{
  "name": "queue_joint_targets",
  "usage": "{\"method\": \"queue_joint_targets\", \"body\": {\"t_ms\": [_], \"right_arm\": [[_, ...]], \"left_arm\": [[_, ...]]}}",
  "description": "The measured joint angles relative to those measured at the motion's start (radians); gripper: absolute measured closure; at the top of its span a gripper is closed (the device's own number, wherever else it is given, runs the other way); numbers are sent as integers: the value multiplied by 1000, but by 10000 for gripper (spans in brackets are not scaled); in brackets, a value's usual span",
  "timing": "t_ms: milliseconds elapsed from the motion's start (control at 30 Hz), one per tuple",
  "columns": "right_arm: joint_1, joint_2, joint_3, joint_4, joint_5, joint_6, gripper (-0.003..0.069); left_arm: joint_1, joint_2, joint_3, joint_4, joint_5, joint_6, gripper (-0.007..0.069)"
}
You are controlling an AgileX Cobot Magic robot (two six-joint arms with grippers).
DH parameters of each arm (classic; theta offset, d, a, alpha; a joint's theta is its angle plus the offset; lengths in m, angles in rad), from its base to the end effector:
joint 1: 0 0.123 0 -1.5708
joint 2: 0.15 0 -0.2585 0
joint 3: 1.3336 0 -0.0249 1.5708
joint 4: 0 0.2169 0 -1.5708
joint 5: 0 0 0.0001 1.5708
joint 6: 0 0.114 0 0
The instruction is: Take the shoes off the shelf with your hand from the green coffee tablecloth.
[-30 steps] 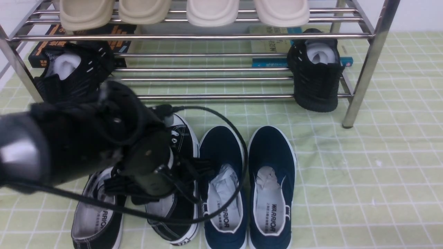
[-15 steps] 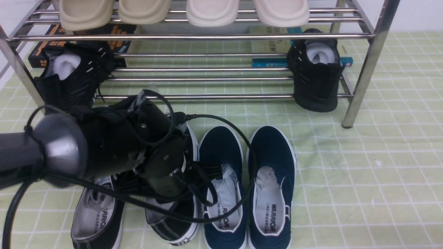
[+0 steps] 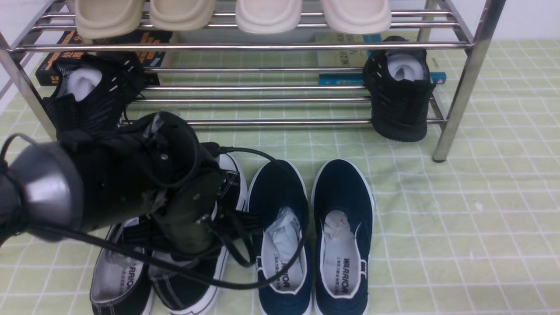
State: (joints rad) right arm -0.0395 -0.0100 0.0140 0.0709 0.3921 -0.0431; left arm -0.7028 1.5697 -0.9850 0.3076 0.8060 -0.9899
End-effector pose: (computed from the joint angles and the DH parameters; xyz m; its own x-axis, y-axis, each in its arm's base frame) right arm 0.0667 0.0005 0.1673 -0.3025 0.0344 -0.9525 0.0205 0.9994 0.0296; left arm 0.2242 -0.1572 0.1904 -0.9302 -0.1055 -0.3517 -0.0935 0.9943 -0.0509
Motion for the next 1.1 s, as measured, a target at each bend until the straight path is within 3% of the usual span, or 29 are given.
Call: {"method": "queue_joint_targets", "body": {"t_ms": [233, 467, 600, 667, 733, 800, 900, 1100], "right_arm": [[0, 0, 0, 0, 0, 0, 420], [0, 0, 0, 0, 0, 0, 420], [0, 0, 0, 0, 0, 0, 420], [0, 0, 0, 0, 0, 0, 420], [0, 0, 0, 0, 0, 0, 420], [0, 0, 0, 0, 0, 0, 420], [0, 0, 0, 0, 0, 0, 420], [0, 0, 0, 0, 0, 0, 420]], "left_arm": [[0, 2, 0, -38, -20, 15, 517], [0, -77, -1, -33, -36, 26, 255], [1, -180, -46, -29, -3, 86, 217], [1, -226, -75, -29, 27, 138, 246], [1, -306, -111, -29, 85, 225, 326], [1, -404, -131, -30, 147, 322, 463], [1, -519, -127, -38, 235, 425, 582], [1, -778, 19, -94, 266, 506, 624]]}}
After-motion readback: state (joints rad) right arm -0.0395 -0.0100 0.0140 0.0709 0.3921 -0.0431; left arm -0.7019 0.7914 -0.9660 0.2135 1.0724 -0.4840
